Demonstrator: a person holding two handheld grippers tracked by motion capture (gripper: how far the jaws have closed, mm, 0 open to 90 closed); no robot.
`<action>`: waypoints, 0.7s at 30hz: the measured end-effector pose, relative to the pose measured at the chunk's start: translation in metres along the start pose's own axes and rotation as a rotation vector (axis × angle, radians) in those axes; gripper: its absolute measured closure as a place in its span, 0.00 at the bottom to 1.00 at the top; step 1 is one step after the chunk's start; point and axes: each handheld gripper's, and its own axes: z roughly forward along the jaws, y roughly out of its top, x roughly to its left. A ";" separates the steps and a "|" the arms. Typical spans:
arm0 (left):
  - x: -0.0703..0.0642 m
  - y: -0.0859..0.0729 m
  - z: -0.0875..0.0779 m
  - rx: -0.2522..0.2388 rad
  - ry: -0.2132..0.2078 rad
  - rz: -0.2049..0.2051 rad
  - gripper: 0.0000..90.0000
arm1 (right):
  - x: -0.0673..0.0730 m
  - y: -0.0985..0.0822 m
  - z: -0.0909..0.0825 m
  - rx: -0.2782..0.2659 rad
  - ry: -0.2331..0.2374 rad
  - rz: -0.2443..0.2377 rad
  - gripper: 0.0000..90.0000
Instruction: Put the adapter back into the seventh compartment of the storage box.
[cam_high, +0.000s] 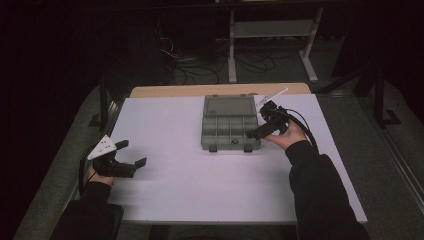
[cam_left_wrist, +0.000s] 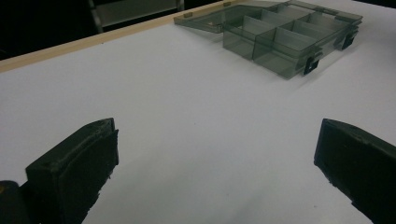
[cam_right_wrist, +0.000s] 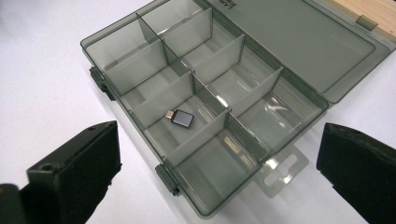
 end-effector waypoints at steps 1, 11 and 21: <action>0.000 0.000 0.000 0.000 0.000 0.000 0.00 | 0.000 -0.001 -0.001 -0.001 -0.004 0.000 0.00; 0.000 0.000 0.000 0.002 0.000 0.001 0.00 | 0.002 -0.012 -0.013 -0.027 -0.014 0.006 0.00; 0.000 0.000 0.001 0.003 -0.001 0.002 0.00 | 0.007 -0.022 -0.026 -0.049 -0.016 0.001 0.00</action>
